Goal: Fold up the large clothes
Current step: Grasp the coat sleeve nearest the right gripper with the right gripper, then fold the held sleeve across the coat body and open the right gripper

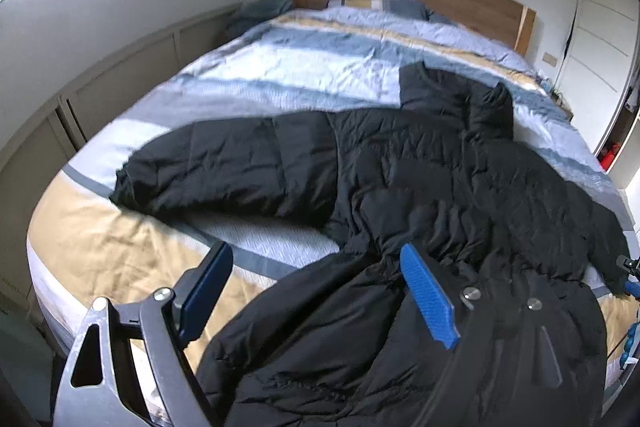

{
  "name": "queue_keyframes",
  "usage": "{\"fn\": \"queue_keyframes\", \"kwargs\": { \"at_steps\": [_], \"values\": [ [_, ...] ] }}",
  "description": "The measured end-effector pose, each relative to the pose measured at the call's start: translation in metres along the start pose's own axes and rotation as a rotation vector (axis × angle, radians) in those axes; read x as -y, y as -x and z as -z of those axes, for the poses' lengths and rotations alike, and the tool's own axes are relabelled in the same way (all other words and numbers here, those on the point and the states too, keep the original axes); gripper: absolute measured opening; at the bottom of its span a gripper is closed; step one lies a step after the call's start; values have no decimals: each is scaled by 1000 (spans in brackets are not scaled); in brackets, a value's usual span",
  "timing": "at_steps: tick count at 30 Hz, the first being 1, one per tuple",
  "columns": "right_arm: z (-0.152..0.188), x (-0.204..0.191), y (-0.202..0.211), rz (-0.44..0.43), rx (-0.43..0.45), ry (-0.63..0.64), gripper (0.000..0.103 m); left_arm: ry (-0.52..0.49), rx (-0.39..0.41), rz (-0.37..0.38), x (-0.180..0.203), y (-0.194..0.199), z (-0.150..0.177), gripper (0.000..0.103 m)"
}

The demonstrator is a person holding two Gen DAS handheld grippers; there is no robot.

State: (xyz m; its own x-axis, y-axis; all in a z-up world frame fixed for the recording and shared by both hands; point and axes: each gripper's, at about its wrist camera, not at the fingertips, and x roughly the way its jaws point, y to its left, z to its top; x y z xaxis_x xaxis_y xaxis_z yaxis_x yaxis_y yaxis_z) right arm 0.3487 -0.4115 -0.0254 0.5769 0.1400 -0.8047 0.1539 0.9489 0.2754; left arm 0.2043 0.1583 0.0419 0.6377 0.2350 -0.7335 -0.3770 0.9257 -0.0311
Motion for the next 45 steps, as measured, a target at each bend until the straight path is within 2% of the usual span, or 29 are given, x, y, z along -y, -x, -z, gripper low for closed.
{"fn": "queue_keyframes", "kwargs": {
  "at_steps": [5, 9, 13, 19, 23, 26, 28, 31, 37, 40, 45],
  "values": [
    [-7, 58, -39, 33, -38, -166, 102, 15, -52, -6, 5, -27, 4, 86],
    [-6, 98, -58, 9, -41, -295, 102, 12, -82, -4, 7, -43, 5, 86],
    [-1, 128, -71, -47, -30, -412, 102, 7, -96, -12, 9, -53, 5, 86],
    [-1, 170, -82, -169, 39, -593, 97, 5, -117, -19, 9, -61, 6, 86],
    [2, 201, -84, -242, 103, -722, 87, 4, -127, -23, 9, -64, 8, 86],
    [6, 226, -89, -308, 152, -827, 74, -7, -131, -29, 12, -64, 9, 86],
    [12, 240, -92, -334, 180, -899, 57, -15, -131, -32, 13, -63, 10, 86],
    [17, 255, -95, -360, 212, -971, 42, -22, -132, -34, 14, -61, 10, 86],
    [-2, 257, -81, -344, 240, -881, 15, -30, -128, -37, 15, -55, 10, 86],
    [-19, 249, -64, -342, 265, -807, 10, -29, -119, -27, 16, -49, 10, 86],
    [-38, 219, -26, -377, 321, -648, 9, -26, -103, -11, 15, -36, 12, 86]
  ]
}}
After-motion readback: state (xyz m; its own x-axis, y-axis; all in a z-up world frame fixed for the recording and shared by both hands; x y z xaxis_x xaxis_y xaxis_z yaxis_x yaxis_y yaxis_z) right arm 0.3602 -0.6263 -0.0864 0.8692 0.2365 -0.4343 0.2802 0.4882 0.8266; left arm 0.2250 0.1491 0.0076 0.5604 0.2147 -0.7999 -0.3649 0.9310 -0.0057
